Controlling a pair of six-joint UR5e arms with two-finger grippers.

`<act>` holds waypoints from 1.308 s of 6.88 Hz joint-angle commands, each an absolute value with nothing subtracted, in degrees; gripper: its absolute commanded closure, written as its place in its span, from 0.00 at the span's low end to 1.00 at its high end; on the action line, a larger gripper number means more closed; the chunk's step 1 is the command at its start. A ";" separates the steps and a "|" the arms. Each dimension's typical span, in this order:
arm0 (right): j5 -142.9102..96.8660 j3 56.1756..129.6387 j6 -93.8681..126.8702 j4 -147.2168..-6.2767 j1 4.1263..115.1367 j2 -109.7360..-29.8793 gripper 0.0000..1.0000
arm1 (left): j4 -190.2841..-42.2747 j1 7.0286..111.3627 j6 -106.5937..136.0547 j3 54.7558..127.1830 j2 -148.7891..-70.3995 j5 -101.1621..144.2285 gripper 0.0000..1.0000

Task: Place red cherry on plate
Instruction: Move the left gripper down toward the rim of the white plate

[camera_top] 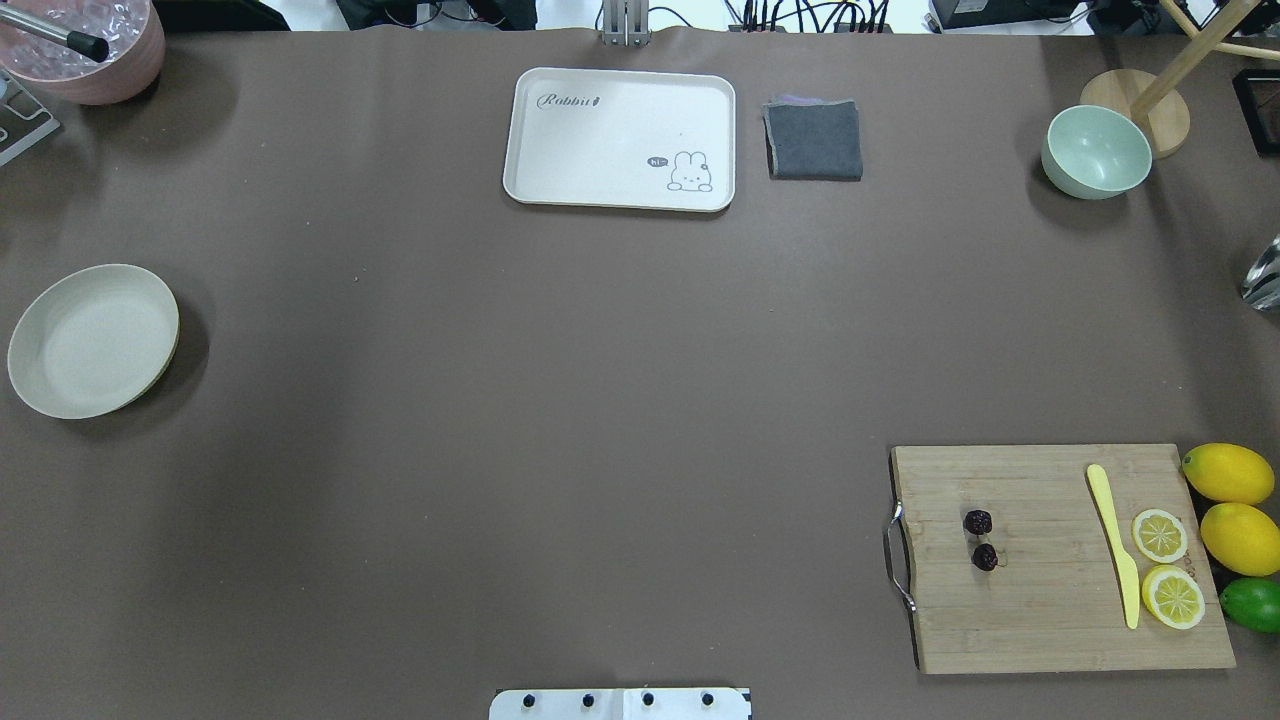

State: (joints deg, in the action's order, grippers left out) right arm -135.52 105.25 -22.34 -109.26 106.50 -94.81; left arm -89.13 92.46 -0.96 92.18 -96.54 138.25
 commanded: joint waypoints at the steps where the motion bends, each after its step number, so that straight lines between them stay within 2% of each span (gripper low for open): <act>1: -135.01 105.99 -22.41 -108.90 106.87 -95.71 0.00 | -89.03 92.37 -0.97 92.11 -96.07 138.25 0.02; 4: -133.24 106.95 -22.50 -108.81 107.14 -95.88 0.01 | -89.91 91.06 -2.10 89.91 -98.34 135.10 0.02; 5: -133.59 110.10 -22.33 -109.42 108.10 -96.67 0.01 | -89.65 90.97 -8.46 90.43 -97.83 135.78 0.02; 7: -134.03 111.79 -22.15 -109.25 108.46 -98.35 0.01 | -89.38 89.84 -6.96 88.16 -97.64 153.27 0.02; 9: -133.94 111.35 -22.06 -109.25 108.28 -98.26 0.01 | -94.53 86.32 -1.14 87.55 -95.90 157.76 0.02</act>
